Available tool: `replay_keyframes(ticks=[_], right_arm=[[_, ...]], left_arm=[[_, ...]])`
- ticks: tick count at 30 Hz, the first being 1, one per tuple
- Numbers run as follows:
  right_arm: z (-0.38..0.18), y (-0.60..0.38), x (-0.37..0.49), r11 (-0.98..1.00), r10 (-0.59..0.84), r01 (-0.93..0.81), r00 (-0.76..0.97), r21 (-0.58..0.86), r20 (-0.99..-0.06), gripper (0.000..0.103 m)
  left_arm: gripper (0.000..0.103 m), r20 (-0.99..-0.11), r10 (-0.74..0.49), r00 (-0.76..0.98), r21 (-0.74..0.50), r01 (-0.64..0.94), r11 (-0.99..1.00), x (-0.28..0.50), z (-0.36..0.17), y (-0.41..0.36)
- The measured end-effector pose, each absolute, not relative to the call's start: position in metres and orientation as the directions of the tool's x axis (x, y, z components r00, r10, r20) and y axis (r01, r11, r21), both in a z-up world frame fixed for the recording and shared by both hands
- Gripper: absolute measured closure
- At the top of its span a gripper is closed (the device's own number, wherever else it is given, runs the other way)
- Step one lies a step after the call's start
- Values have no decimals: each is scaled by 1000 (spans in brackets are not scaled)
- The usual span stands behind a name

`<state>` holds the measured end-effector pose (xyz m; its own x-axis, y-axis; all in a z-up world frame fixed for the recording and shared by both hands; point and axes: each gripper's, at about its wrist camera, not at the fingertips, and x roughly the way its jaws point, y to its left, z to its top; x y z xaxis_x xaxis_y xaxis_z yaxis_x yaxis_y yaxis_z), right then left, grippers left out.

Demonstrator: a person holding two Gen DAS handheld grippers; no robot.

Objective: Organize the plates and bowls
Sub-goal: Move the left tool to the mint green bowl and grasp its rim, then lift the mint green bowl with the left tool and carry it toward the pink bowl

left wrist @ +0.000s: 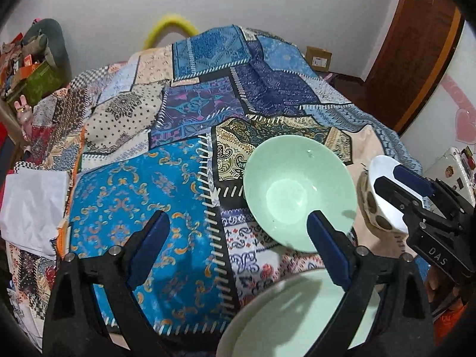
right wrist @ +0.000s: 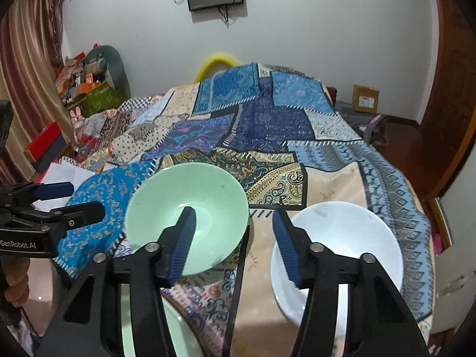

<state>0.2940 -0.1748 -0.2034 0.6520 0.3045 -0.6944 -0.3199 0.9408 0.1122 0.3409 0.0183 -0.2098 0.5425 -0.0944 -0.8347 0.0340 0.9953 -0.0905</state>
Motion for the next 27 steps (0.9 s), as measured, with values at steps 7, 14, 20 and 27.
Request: replay_keyframes(ticks=[7,14,20,27], right_arm=[[-225,-171,317,932,314,-342,598,120,-737,71],[-243,-165,334,925,323,-355,547,135,-772,79],[-254,-159,338,920,327,-364,514,144,-793,85],[-255,-155,339,920,319,-367,503,136,-803,89]], left_arm=[[38,-873,-110,475,-101,44,994,368,-243,15],[57,-898,-142,415,-122,75,990,386,-266,9],[68,-905,-158,394,-128,101,987,390,-276,3],[81,-911,-180,370,-151,106,983,394,-284,-2]])
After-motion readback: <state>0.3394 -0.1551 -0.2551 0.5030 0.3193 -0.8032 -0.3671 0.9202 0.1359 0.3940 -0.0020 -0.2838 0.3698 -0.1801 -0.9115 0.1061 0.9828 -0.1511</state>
